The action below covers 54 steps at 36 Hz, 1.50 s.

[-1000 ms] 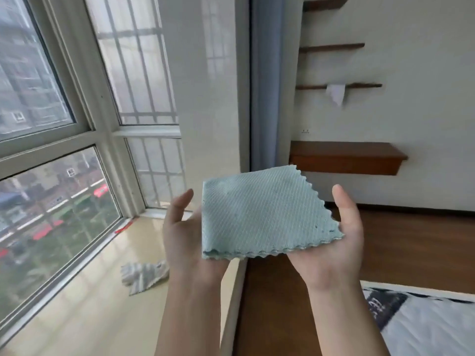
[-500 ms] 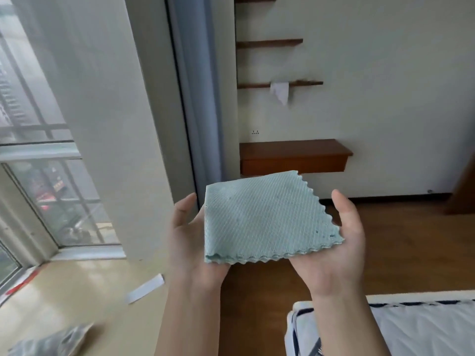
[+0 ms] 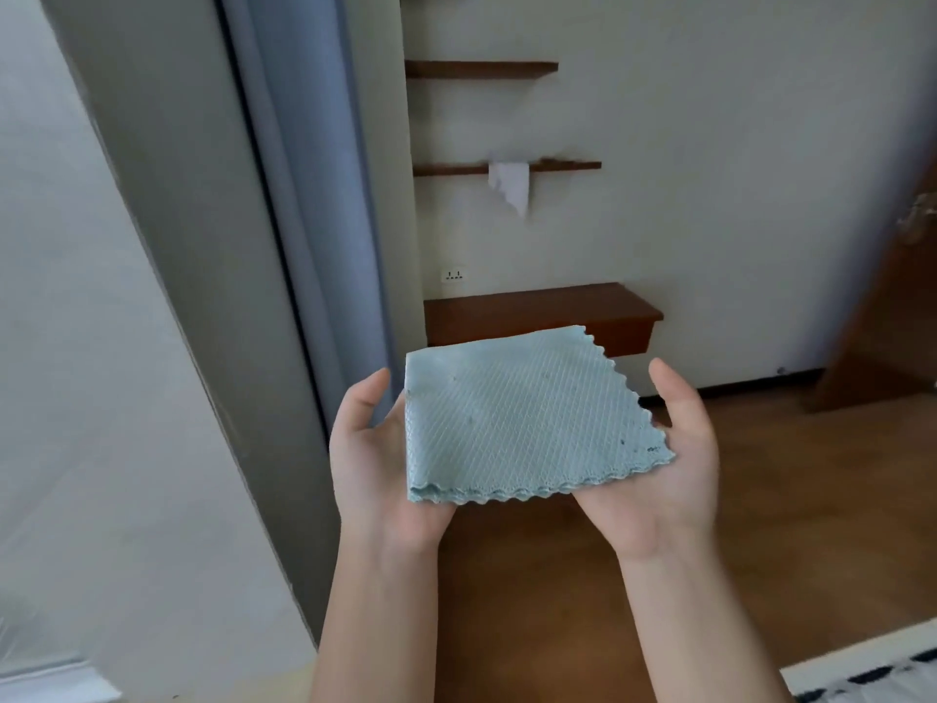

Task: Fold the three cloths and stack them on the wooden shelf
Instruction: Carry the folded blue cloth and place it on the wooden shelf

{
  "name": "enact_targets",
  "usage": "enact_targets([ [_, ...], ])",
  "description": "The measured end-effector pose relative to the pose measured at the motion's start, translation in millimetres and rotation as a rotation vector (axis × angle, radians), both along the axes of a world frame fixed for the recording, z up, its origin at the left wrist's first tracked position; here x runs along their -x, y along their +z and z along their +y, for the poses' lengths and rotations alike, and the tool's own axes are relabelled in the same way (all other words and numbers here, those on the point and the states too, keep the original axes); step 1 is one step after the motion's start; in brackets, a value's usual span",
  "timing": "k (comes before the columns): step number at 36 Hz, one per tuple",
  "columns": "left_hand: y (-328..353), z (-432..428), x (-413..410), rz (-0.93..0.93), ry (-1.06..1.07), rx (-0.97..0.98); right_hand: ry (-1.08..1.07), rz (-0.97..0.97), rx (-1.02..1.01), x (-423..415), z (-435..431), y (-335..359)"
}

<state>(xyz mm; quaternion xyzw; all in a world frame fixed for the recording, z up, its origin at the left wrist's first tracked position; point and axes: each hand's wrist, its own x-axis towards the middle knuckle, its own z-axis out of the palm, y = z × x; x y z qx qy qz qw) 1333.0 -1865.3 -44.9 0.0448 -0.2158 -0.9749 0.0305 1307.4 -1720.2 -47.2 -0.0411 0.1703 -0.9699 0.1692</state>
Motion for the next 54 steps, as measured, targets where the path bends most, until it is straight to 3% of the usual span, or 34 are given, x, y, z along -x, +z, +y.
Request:
enact_targets([
  [16,-26.9,-53.6,203.9,-0.088,-0.077,-0.072,-0.005,-0.123,0.021,189.2,-55.7,-19.5],
  [26,-38.5,-40.0,410.8,-0.128,-0.138,-0.067,-0.033,-0.115,0.002,392.9,-44.0,-38.7],
  [38,-55.2,-68.4,600.0,-0.113,-0.054,0.054,0.085,-0.101,-0.044,590.2,-68.5,-52.7],
  [54,-106.7,-168.3,838.4,-0.304,0.054,0.174,0.101,-0.193,-0.087,835.2,-169.0,-109.7],
])
